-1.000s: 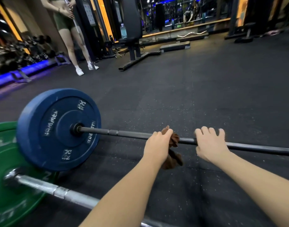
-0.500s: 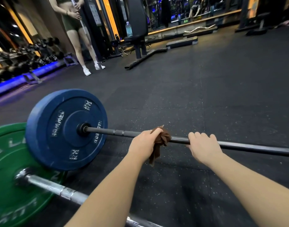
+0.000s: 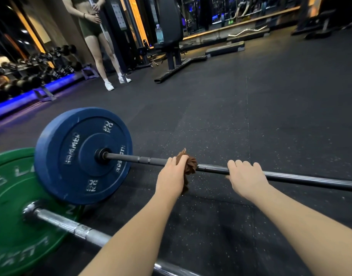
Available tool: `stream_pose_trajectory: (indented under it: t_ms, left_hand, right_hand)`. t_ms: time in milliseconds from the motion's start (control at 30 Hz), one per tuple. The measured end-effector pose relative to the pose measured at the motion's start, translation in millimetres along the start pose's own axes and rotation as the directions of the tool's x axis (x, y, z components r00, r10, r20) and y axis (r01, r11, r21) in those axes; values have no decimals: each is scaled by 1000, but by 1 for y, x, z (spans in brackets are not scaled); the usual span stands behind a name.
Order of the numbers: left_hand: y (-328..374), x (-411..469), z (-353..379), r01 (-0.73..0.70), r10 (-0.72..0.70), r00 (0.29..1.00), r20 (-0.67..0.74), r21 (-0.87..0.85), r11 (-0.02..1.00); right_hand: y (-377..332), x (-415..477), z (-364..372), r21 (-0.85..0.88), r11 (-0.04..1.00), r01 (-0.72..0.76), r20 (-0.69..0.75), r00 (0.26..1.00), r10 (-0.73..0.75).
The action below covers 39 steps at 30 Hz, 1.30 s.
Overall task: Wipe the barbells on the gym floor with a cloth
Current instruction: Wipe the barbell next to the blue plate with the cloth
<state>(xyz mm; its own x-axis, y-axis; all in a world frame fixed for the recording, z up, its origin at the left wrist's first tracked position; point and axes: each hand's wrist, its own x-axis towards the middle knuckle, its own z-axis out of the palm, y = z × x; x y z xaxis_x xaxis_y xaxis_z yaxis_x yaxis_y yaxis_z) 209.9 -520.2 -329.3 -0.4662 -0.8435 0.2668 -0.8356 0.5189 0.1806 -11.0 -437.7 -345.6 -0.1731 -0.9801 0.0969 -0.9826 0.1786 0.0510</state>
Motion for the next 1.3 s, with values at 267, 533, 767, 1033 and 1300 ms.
stream_pose_trajectory:
  t_ms: [267, 533, 767, 1033, 1300]
  left_hand:
    - [43, -5, 12, -305, 304, 952, -24, -25, 952]
    - [-20, -2, -11, -149, 149, 989, 20, -5, 989]
    - [-40, 17, -14, 154, -158, 987, 37, 106, 982]
    - [-8, 5, 1, 62, -61, 998, -17, 89, 994]
    - [68, -5, 22, -339, 341, 939, -53, 29, 940]
  right_hand:
    - [-4, 0, -2, -26, 998, -56, 30, 998, 57]
    - [-5, 1, 2, 0, 998, -59, 34, 998, 59]
    - [-4, 2, 6, -32, 999, -37, -5, 999, 37]
    - [-5, 1, 8, -51, 997, -60, -22, 998, 59]
    - [-5, -3, -6, -40, 998, -54, 29, 998, 55]
